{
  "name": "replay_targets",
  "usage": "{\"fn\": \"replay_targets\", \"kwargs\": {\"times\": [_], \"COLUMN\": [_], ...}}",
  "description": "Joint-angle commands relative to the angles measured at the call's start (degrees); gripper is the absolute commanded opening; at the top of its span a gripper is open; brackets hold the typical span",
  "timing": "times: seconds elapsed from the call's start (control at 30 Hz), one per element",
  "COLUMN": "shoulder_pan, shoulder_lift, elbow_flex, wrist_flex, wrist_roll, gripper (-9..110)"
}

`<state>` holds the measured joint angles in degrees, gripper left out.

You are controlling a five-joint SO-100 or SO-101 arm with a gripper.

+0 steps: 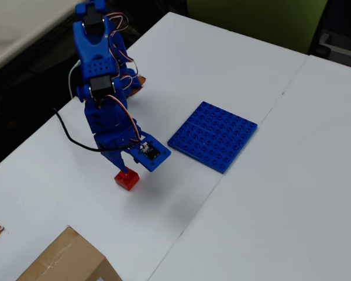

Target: Pick up the 2x2 red block and go up the 8x8 blue block.

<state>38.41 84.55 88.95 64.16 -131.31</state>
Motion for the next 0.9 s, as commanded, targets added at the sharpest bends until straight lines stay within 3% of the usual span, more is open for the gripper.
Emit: {"fn": "replay_targets", "kwargs": {"times": [0.0, 0.2, 0.87], "shoulder_pan": [1.05, 3.08, 4.75], "shoulder_lift": [-0.26, -0.88, -3.87], "elbow_flex": [-2.29, -2.55, -2.90], "wrist_flex": [-2.11, -2.99, -5.89], "wrist_roll": [-2.55, -7.91, -10.37], "gripper": [21, 23, 25]}}
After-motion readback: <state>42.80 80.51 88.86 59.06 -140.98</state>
